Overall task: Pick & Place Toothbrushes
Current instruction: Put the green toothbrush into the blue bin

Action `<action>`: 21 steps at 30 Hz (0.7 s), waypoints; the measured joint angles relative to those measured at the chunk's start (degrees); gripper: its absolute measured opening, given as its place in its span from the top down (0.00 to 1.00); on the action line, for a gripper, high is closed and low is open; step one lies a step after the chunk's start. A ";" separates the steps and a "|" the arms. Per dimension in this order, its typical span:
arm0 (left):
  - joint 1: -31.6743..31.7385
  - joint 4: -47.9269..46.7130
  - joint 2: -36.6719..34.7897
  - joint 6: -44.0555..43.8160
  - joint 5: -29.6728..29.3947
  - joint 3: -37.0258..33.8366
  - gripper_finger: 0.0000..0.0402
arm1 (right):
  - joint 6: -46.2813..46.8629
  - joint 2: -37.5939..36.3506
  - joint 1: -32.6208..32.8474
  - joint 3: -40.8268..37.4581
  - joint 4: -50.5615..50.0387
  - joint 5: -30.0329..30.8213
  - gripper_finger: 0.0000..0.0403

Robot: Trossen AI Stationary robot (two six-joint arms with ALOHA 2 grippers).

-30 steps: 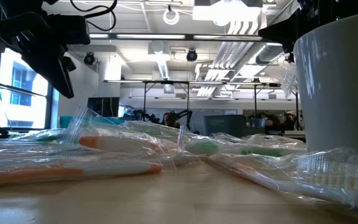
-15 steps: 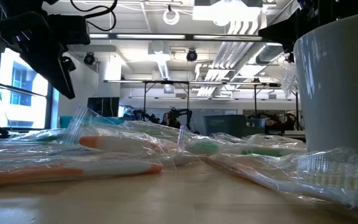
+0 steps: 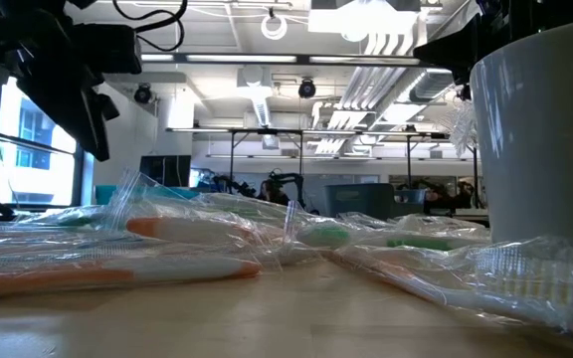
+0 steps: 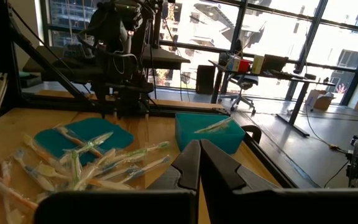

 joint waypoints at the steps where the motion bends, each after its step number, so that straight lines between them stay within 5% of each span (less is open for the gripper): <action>1: 0.00 0.00 0.39 0.04 0.11 0.00 0.61 | 0.02 0.00 0.01 0.00 0.00 0.00 0.99; 21: -5.64 6.53 8.79 3.41 -1.73 0.09 0.61 | 0.02 0.00 0.00 0.00 -0.20 -0.02 0.99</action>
